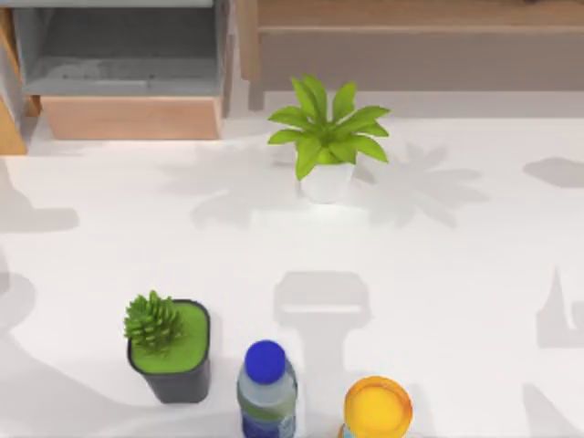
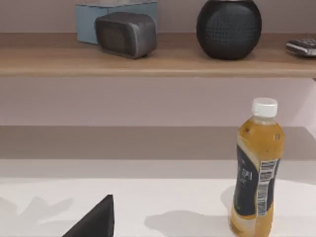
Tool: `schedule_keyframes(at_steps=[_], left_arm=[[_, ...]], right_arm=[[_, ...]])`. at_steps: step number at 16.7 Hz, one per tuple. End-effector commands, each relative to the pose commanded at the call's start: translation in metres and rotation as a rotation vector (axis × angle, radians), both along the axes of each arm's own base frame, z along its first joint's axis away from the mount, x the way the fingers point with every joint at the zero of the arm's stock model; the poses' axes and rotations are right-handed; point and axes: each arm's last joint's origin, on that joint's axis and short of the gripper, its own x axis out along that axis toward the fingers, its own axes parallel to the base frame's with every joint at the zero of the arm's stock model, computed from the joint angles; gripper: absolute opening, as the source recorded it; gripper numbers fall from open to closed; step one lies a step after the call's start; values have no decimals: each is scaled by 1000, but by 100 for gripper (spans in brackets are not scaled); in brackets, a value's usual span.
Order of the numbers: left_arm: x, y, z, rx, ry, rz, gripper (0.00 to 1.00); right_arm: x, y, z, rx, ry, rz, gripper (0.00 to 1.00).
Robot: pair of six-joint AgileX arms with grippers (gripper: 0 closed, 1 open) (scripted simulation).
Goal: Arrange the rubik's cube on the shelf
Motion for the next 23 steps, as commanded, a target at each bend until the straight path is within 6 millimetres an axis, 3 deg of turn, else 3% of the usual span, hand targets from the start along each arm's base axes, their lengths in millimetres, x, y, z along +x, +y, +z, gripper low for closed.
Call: schedule_keyframes(at_steps=[4, 11, 17, 23], left_arm=[[-3, 0, 1, 5, -6, -7, 0], [-58, -2, -5, -10, 16, -2, 0], [-66, 0, -1, 3, 0, -9, 0], [-116, -1, -5, -8, 15, -6, 0]], right_arm=[[0, 0, 0, 0, 0, 0, 100], [0, 0, 0, 0, 0, 0, 100], [0, 0, 0, 0, 0, 0, 100], [0, 0, 0, 0, 0, 0, 100]])
